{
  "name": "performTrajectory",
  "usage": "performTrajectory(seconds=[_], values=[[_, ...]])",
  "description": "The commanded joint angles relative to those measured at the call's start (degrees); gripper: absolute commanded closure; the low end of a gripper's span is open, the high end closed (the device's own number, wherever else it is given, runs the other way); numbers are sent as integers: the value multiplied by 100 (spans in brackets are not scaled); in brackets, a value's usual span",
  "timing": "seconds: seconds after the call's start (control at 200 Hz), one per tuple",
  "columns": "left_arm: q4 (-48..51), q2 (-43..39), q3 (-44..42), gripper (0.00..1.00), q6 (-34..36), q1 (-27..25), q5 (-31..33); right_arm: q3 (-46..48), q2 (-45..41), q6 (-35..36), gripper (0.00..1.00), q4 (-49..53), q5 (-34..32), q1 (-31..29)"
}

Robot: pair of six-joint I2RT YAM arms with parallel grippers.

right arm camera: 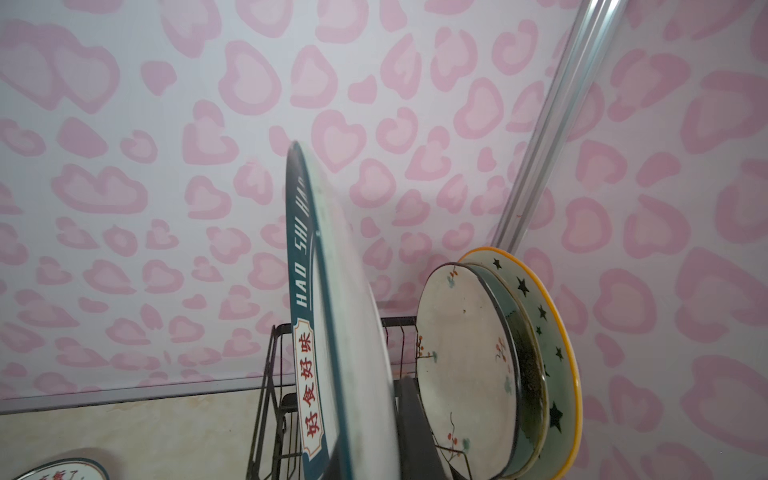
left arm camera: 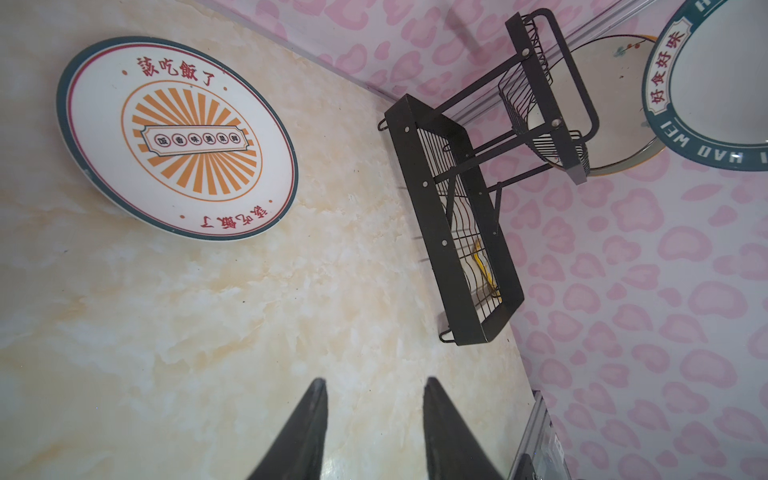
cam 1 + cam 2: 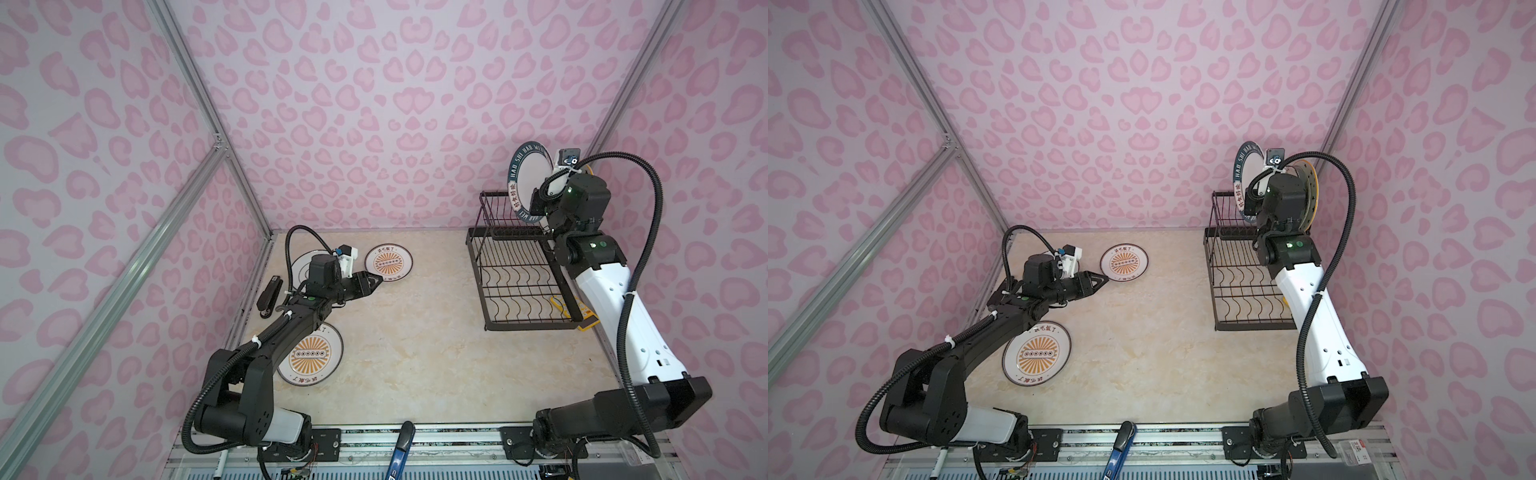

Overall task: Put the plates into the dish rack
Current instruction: 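Lower the green-rimmed plate into the rack slots beside the other plates with the right gripper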

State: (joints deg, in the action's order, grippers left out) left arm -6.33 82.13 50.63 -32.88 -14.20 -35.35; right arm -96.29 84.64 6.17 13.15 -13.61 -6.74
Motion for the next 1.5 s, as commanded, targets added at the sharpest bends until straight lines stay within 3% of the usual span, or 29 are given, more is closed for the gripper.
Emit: performTrajectory(seconds=[0.0,0.735,1.495], values=[[64,-98,21,59,135,-4,71,-256,278,433,100,-61,-374,114],[192,101,78,61,253,1,188,-1235,1397,508,100,547,15,856],[422,71,140,61,397,3,340,-1126,1759,471,100,421,267,1043]])
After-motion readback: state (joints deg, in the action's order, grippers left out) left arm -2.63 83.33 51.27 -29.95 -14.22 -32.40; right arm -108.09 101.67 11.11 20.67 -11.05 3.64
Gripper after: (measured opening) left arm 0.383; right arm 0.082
